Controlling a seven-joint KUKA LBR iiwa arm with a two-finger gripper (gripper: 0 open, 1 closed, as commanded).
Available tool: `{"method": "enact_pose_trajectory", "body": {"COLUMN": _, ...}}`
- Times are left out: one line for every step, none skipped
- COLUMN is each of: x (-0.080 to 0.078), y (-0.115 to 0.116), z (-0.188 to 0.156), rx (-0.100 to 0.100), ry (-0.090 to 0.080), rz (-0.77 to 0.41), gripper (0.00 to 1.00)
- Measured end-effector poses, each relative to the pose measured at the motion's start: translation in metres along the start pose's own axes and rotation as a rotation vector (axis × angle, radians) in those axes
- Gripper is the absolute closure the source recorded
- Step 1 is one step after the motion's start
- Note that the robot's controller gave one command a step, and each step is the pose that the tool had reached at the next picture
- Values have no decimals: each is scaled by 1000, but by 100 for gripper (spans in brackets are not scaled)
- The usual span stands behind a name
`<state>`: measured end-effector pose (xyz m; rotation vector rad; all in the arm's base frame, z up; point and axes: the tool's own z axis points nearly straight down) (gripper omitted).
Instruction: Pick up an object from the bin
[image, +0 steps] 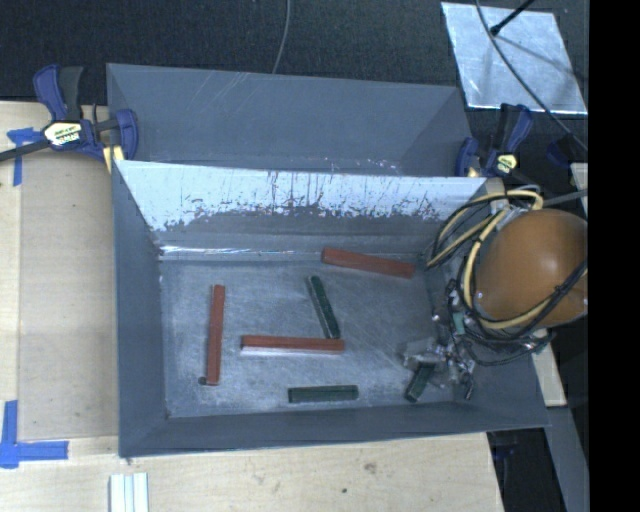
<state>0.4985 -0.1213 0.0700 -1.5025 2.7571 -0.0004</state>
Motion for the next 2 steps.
{"method": "enact_pose_trajectory", "body": {"x": 0, "y": 0, "z": 0, "rx": 0, "ry": 0, "rz": 0, "gripper": 100}}
{"method": "enact_pose_trajectory", "body": {"x": -19, "y": 15, "z": -146, "rx": 1, "ry": -1, "rz": -2, "gripper": 100}}
